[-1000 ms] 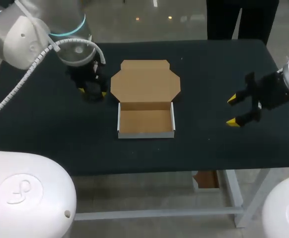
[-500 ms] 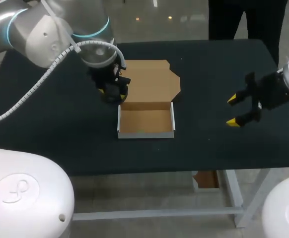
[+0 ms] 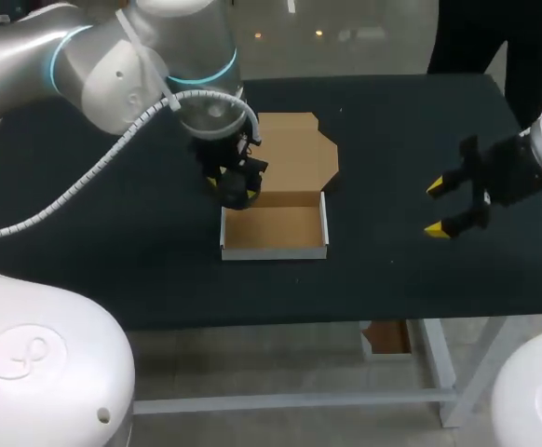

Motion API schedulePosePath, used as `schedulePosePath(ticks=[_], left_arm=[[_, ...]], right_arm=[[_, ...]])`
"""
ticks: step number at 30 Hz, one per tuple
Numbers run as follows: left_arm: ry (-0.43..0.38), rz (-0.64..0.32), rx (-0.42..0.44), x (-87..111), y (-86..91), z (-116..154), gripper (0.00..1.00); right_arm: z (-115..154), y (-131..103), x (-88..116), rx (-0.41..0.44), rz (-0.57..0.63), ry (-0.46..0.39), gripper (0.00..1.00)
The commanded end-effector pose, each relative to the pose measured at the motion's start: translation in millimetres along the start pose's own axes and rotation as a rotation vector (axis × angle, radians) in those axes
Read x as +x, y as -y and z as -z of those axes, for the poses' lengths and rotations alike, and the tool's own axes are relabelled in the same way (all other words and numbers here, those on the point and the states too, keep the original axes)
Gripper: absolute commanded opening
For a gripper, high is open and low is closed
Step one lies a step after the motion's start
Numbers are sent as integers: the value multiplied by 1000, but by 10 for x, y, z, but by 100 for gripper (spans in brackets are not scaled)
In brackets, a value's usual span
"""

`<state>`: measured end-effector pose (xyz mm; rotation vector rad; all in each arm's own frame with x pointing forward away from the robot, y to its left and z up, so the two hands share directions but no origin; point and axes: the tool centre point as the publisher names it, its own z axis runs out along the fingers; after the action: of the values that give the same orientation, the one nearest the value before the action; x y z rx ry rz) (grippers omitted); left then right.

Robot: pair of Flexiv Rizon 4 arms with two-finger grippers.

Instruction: Assemble the packaging by folding the flat box into shape, placing the metal phone stand inside, and closing the box properly

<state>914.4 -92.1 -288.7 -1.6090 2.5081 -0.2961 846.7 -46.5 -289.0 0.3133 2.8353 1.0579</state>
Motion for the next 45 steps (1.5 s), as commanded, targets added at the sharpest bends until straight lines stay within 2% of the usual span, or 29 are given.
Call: schedulePosePath(ticks=[1,16,31,45], left_arm=[[7,-12,-14,123,66,-73,0],[-8,-61,-29,434,113,-283,0],[-41,-100,-27,570,84,-572,0],[-37,-127,-34,630,92,-799,0]], right_arm=[[12,3,0,-4,1,-2,100],[12,3,0,-4,1,-2,100],[12,3,0,-4,1,-2,100],[12,3,0,-4,1,-2,100]])
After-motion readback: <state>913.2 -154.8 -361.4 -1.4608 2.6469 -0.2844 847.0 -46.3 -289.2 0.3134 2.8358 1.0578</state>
